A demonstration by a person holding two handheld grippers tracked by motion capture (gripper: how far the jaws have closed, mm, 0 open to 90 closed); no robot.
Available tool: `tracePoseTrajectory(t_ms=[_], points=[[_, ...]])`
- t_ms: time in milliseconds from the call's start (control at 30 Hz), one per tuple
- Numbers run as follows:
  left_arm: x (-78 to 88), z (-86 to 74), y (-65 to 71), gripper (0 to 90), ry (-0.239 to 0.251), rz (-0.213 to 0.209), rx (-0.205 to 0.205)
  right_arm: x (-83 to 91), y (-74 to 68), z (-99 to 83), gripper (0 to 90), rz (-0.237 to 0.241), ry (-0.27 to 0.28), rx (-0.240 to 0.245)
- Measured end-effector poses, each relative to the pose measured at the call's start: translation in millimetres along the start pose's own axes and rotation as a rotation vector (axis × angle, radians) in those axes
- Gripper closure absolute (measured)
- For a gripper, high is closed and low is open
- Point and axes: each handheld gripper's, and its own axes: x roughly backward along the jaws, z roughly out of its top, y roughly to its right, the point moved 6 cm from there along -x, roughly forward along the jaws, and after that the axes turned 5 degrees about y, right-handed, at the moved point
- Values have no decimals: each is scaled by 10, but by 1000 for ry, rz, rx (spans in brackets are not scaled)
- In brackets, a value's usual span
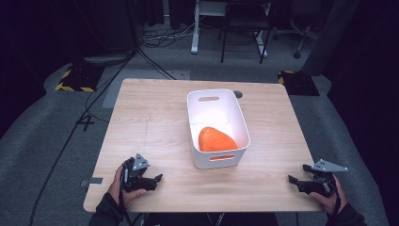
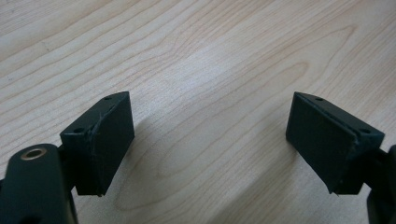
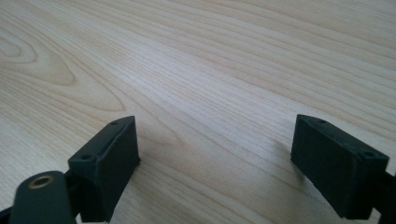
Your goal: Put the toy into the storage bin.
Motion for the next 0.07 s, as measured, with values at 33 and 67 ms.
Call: tracePoseTrajectory(t_ms=[33, 67], points=[[0, 1, -1, 157, 0, 1, -1, 0, 0, 0, 151, 0, 0, 0], [0, 1, -2, 157, 0, 2, -1, 0, 0, 0, 151, 0, 0, 0]])
